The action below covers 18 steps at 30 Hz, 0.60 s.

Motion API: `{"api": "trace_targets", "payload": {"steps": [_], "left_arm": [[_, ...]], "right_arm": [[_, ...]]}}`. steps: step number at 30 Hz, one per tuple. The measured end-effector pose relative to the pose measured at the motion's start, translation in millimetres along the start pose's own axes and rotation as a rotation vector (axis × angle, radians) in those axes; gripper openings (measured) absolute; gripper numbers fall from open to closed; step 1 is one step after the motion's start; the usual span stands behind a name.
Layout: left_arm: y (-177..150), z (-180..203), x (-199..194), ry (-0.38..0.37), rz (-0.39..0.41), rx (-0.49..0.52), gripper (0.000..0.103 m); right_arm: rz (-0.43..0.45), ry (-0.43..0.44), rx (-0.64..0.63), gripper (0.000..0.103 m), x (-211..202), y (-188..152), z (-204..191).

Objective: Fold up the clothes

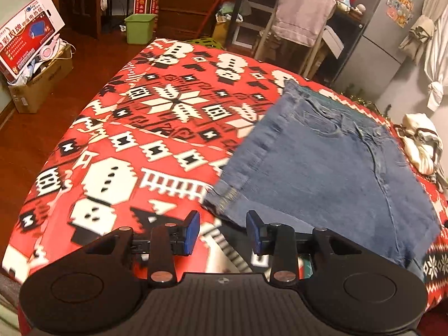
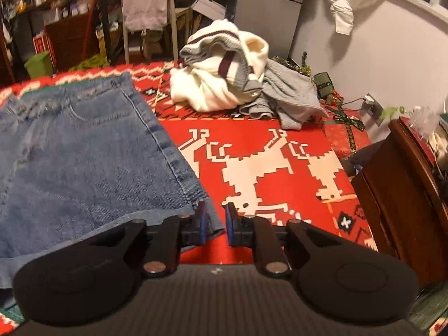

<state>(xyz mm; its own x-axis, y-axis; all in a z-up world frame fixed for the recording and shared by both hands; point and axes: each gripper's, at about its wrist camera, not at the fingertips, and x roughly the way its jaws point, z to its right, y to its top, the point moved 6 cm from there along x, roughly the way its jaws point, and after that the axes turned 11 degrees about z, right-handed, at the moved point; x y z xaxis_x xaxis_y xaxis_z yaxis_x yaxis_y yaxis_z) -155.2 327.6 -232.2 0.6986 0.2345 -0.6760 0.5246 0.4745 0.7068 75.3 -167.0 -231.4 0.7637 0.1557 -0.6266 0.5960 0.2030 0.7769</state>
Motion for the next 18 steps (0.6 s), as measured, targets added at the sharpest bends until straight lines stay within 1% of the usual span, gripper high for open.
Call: {"api": "trace_targets", "payload": {"steps": [1, 4, 9, 10, 11, 12, 13, 14, 16, 18], "left_arm": [[1.3, -2.6, 5.0, -0.003, -0.002, 0.001, 0.035], [4.8, -9.6, 19.8, -0.01, -0.01, 0.004, 0.032], [4.2, -12.2, 39.1, -0.047, -0.054, -0.02, 0.031], [4.2, -10.0, 40.2, -0.051, -0.05, -0.012, 0.031], [4.3, -6.5, 40.9, -0.048, -0.048, 0.008, 0.022], [4.3, -2.6, 41.8, -0.043, -0.047, 0.03, 0.019], [4.6, 1.5, 41.0, -0.032, -0.039, 0.056, 0.01], [5.5, 6.0, 38.7, -0.014, -0.026, 0.091, 0.006], [9.7, 13.9, 29.1, 0.018, 0.015, 0.142, 0.006], [19.6, 15.9, 15.1, 0.037, 0.082, 0.154, 0.006]], "right_arm": [[-0.001, 0.001, 0.009, 0.018, -4.2, -0.3, 1.7], [-0.007, -0.006, 0.03, 0.019, -13.8, -3.8, 5.0], [-0.033, -0.015, 0.056, 0.019, -20.4, -14.6, 4.0], [-0.035, -0.015, 0.06, 0.019, -21.2, -15.6, 3.5], [-0.036, -0.015, 0.063, 0.019, -22.2, -16.1, 2.5], [-0.037, -0.014, 0.065, 0.019, -23.0, -16.4, 1.5], [-0.037, -0.012, 0.064, 0.019, -23.6, -15.9, 0.0], [-0.036, -0.009, 0.061, 0.019, -24.5, -15.2, -2.0], [-0.033, 0.002, 0.049, 0.019, -26.6, -13.3, -7.5], [-0.027, 0.023, 0.027, 0.019, -29.1, -10.3, -16.6]]}}
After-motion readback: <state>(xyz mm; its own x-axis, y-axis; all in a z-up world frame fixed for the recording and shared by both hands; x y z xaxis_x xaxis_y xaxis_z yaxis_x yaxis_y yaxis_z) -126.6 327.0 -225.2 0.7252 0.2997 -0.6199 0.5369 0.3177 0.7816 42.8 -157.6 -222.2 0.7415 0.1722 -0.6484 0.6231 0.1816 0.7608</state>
